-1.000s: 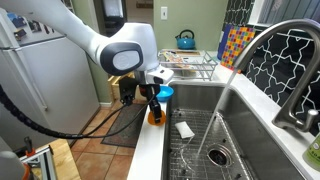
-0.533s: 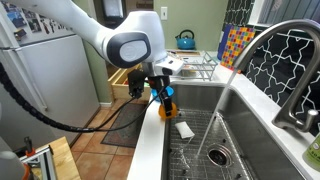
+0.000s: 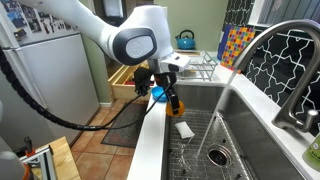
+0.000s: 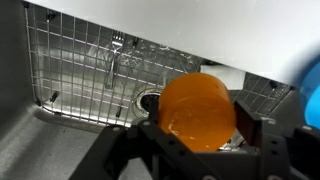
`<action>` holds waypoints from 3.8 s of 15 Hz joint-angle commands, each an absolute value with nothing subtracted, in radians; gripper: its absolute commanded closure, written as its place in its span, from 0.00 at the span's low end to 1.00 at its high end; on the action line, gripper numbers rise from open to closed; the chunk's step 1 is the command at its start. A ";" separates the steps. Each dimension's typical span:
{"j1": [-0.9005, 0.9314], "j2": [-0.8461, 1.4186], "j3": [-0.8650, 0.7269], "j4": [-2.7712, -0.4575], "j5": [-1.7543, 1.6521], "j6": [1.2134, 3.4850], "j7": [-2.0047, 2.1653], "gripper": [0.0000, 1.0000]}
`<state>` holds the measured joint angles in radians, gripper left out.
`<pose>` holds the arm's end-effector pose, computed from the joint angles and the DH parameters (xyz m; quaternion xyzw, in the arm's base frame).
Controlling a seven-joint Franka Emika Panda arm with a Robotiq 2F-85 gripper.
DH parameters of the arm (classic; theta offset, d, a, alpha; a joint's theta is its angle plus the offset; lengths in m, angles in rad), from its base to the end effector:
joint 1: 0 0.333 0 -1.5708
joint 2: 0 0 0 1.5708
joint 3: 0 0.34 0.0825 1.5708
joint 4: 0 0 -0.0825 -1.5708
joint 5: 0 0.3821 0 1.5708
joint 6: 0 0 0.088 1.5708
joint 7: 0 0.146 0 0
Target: Rinse the orange bowl under the faucet
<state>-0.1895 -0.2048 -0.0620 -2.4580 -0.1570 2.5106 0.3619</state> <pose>0.4668 -0.1224 0.3869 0.9600 -0.2445 0.1306 0.0405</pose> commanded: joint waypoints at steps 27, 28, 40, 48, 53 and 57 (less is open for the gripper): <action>-0.058 0.273 -0.251 -2.008 -0.318 2.570 0.844 0.51; -0.056 0.271 -0.250 -2.012 -0.319 2.572 0.844 0.51; -0.059 0.251 -0.238 -2.030 -0.283 2.564 0.827 0.51; -0.069 0.084 -0.182 -2.178 -0.146 2.524 0.609 0.51; -0.105 0.034 -0.184 -2.182 -0.084 2.510 0.585 0.51; -0.129 0.007 -0.178 -2.180 0.015 2.481 0.514 0.51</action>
